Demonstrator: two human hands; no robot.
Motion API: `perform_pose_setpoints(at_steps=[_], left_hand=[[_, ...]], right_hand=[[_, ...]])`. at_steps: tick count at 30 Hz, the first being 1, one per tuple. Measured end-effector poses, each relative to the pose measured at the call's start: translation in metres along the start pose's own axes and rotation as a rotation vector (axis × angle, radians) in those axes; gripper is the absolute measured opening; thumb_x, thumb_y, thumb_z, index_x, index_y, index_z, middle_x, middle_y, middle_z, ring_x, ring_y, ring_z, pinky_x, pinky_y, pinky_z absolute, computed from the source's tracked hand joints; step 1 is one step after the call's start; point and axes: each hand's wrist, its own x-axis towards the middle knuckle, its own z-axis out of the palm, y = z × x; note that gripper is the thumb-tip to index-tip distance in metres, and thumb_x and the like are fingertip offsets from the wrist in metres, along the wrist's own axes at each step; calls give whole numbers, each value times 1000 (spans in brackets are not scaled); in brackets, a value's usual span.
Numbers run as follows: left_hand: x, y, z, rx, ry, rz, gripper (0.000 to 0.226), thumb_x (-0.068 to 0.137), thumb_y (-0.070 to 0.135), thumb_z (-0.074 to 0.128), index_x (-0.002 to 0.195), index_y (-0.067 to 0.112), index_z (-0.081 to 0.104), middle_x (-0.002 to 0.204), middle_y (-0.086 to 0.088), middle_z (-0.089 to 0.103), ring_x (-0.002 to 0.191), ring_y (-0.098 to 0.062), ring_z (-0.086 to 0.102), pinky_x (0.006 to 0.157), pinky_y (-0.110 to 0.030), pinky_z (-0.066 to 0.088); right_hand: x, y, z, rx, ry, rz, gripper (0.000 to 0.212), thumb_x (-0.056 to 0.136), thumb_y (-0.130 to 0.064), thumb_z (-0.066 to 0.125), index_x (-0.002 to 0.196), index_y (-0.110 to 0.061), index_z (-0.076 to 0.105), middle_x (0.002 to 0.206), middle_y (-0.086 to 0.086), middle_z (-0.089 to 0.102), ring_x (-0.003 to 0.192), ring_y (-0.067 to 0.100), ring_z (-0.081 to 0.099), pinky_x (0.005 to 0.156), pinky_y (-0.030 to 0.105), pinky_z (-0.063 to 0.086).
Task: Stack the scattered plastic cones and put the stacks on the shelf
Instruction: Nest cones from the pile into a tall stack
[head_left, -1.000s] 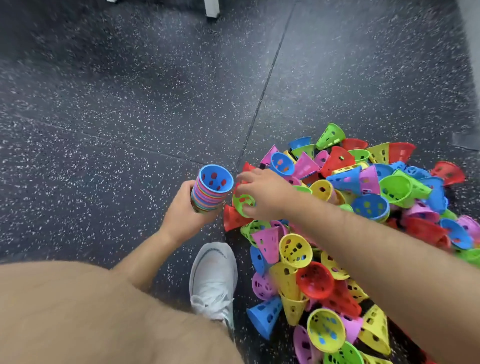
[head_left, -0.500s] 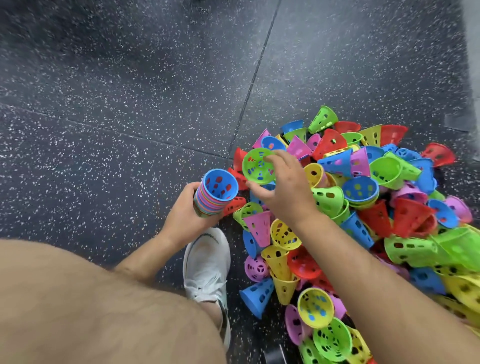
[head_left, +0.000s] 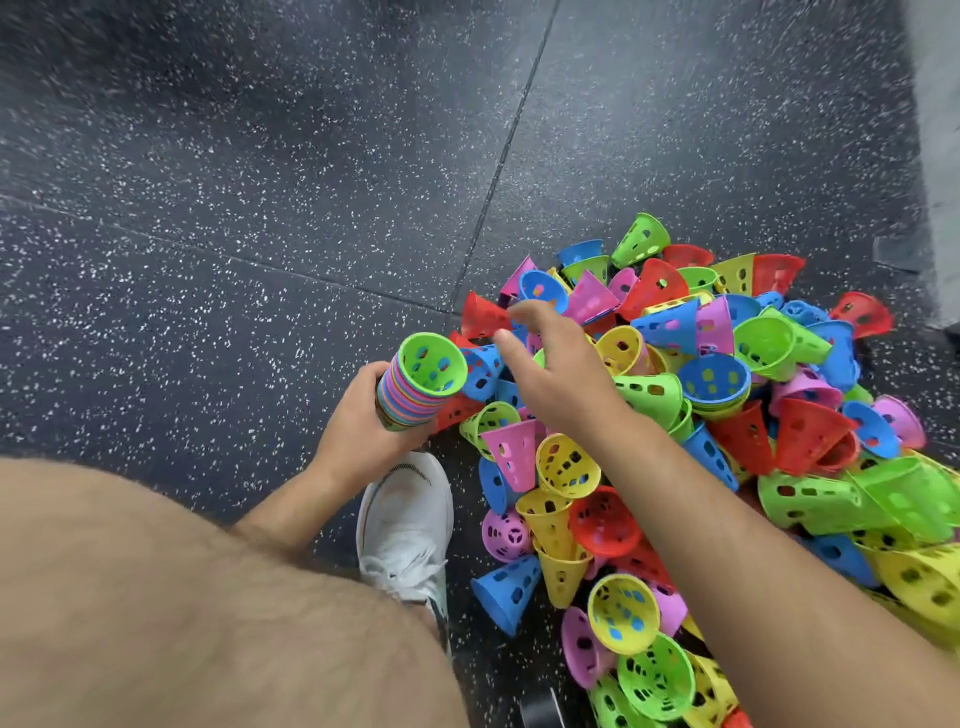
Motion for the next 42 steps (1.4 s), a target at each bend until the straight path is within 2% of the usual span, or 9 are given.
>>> perform_pose_setpoints(at_steps=[3,9,13,18,22,28,32,34,42], left_hand=[[-2,-7,-7,16,31,-50,66,61,40,86,118,29,55,109,14,67,93,8,63,78,-20,50],[-4,-21,-11,60,47,-84,65,69,27,94,121,27,55,112,12,67,98,-3,65,83,-31,51],[-4,-21,-9,70,29,-63,65,66,36,89,121,29,55,112,15,66,101,-2,64,84,-32,51],[-1,-21,-10,58,11,-65,67,64,41,85,123,31,54,114,14,67,101,-1,65,88,-37,54],[-1,-19,-9,66,7,-57,65,63,50,83,119,37,53,112,17,66,100,4,63,86,-34,54],[-3,-11,-5,-16,11,-44,68,59,51,85,118,35,54,108,15,70,93,4,68,74,-15,50],[0,-19,-12,-14,26,-61,69,58,51,86,118,40,53,113,17,68,100,2,66,85,-28,53],[1,-27,-18,14,31,-63,72,59,50,86,121,37,53,115,19,66,102,5,64,89,-30,54],[-2,-47,-30,63,62,-94,70,67,36,93,125,29,54,118,13,66,105,-4,65,94,-41,55]], right_hand=[[11,11,11,-330,-142,-90,34,91,-29,58,123,-21,61,135,0,56,126,26,48,106,39,38],[25,11,38,-690,-353,-233,53,85,-36,61,138,-30,53,157,9,34,137,29,37,112,38,29],[28,9,47,-788,-296,-256,49,88,-44,55,128,-16,58,141,2,50,125,25,46,105,38,36],[24,4,31,-383,16,-163,64,80,-49,74,122,-4,57,120,10,54,112,29,51,99,41,42],[15,-9,21,54,244,-156,47,82,-38,79,112,-7,60,107,2,55,100,14,52,91,16,39],[5,-23,37,51,-104,-157,55,76,-56,78,113,-25,51,107,-13,54,101,7,51,89,22,41],[6,-19,46,205,48,-65,26,94,-44,58,108,-25,48,103,-5,59,100,15,56,90,36,47],[12,-10,51,63,33,-102,7,96,-24,51,98,-18,55,97,-1,60,94,22,55,87,44,46],[10,5,93,-710,-494,-335,40,88,-21,52,126,-27,63,148,10,42,126,32,44,102,40,37]])
